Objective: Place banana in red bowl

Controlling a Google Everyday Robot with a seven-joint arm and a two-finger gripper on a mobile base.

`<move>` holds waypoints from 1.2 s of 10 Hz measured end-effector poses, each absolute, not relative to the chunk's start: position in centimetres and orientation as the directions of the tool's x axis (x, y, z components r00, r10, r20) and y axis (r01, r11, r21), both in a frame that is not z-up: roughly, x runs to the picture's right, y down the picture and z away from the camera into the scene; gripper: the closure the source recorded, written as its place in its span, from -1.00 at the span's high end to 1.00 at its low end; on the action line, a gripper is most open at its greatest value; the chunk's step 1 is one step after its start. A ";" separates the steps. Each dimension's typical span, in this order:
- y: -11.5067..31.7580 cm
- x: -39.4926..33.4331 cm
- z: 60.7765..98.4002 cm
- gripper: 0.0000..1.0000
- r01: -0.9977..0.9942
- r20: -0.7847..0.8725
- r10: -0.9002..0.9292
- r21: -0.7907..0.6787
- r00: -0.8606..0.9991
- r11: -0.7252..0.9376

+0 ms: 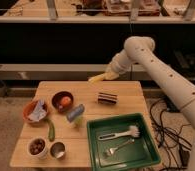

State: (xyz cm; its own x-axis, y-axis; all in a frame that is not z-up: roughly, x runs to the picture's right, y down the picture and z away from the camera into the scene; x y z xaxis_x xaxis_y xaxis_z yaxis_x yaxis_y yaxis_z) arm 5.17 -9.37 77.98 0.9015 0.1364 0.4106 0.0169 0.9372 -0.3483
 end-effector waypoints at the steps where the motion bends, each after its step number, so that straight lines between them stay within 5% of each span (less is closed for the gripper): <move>1: -9.8 3.2 78.3 -0.92 0.046 0.423 0.113 -0.346 0.899 0.937; 12: -6.3 -21.9 83.4 -0.92 0.487 0.552 -0.229 -0.381 0.802 0.786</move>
